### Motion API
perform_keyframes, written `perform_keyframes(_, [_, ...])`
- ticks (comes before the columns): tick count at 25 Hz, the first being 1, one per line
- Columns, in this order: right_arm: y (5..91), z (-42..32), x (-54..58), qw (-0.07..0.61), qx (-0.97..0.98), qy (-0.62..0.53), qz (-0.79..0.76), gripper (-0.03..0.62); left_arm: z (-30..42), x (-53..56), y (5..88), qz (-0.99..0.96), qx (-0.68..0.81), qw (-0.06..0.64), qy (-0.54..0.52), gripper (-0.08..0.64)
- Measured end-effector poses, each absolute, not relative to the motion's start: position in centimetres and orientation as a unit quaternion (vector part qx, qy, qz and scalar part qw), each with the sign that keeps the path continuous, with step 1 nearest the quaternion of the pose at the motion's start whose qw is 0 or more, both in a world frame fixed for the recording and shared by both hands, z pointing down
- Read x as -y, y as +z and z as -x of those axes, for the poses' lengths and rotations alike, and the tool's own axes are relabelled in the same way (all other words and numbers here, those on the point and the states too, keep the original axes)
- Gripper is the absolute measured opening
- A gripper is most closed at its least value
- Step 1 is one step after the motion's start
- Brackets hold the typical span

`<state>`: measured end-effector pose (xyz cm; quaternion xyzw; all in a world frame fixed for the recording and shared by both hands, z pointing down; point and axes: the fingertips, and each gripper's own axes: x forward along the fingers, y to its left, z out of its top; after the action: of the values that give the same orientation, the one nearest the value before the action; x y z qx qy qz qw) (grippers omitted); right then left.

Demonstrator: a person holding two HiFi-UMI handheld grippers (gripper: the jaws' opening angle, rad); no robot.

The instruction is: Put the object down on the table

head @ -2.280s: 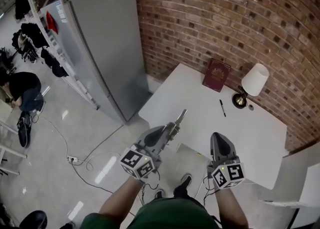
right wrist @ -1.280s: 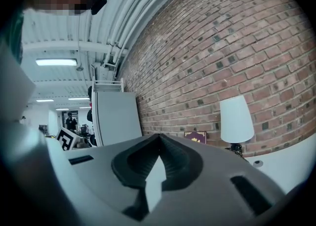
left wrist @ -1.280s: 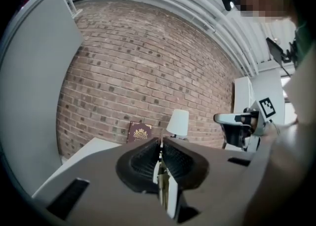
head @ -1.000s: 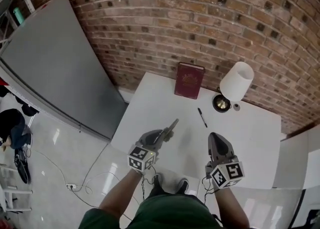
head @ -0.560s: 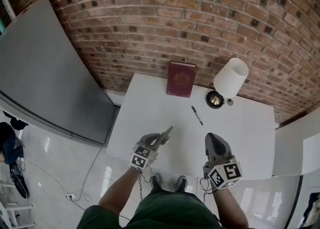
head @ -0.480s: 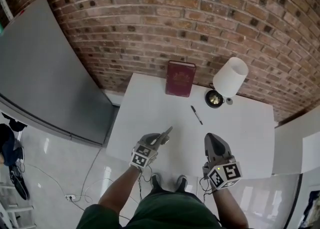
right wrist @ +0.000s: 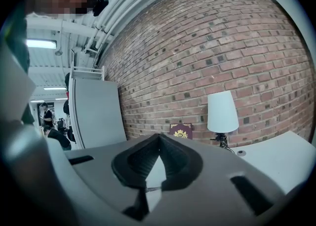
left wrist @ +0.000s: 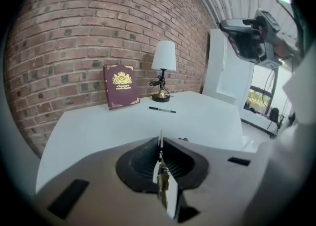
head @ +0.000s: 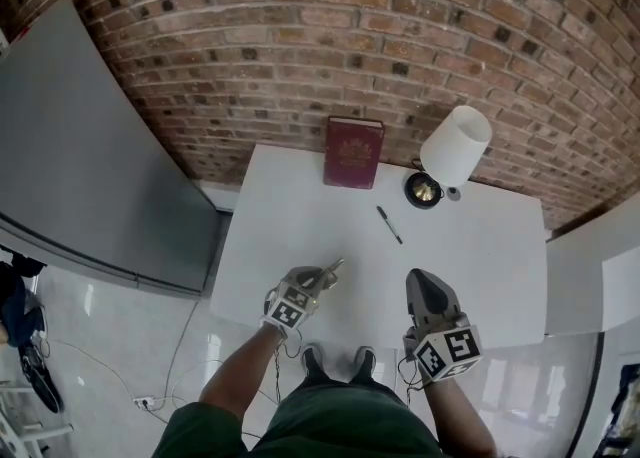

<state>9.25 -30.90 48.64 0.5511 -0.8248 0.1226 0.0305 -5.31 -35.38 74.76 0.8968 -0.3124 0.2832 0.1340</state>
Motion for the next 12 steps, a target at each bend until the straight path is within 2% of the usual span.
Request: perform_keyframes(12, [49.1, -8.9, 30.8, 0.029, 0.828, 0.133, -0.544, 0.002, 5.2, 34.4, 77.3, -0.885, 0.284, 0.093, 0.357, 0.025])
